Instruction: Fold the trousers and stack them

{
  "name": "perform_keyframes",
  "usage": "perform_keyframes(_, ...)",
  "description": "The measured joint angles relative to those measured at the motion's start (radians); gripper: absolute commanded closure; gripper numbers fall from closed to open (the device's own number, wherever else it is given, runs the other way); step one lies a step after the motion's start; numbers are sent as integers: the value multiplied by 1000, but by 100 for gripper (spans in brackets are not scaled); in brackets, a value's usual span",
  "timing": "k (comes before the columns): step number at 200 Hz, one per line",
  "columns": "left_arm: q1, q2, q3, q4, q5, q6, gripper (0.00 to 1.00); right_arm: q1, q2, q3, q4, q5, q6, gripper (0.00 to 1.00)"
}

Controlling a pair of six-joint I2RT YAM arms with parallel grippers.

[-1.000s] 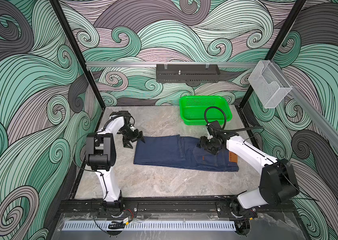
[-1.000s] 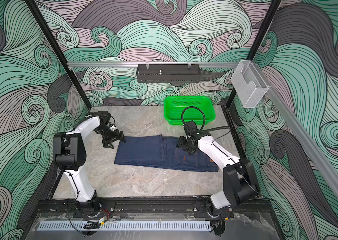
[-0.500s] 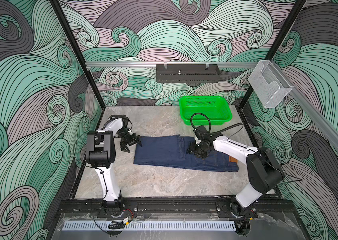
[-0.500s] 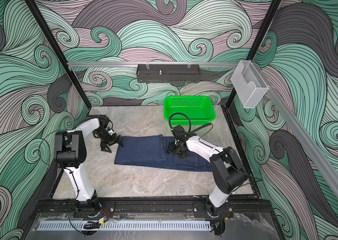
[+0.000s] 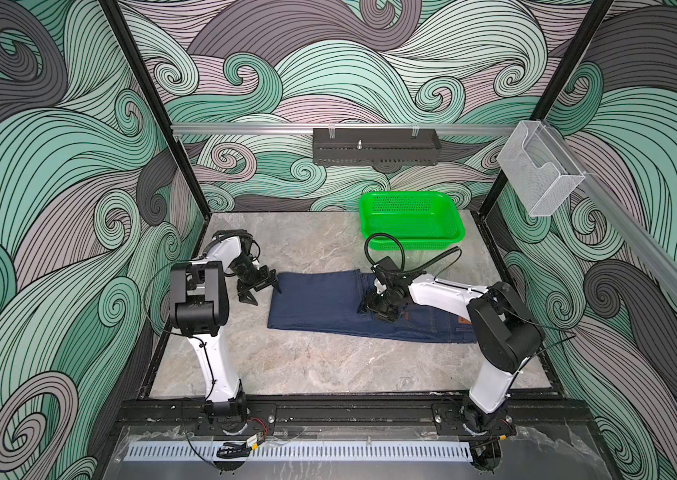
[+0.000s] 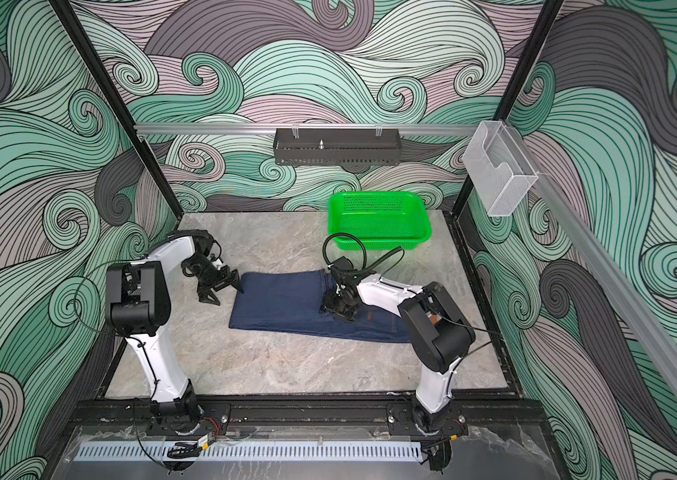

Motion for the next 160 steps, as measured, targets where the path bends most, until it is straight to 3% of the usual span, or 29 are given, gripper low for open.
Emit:
perform_keyframes(34,0,0,-4,5,6,0,13,0,23,25,17,-5,20,67)
perform_keyframes(91,1,0,-8,7,11,0,14,7,22,33,26,-10,40,95)
perform_keyframes(115,2,0,-8,8,12,0,14,14,7,34,17,-8,56,100)
perform_keyframes(160,2,0,-8,11,13,0,14,48,-124,40,-61,0,70,100)
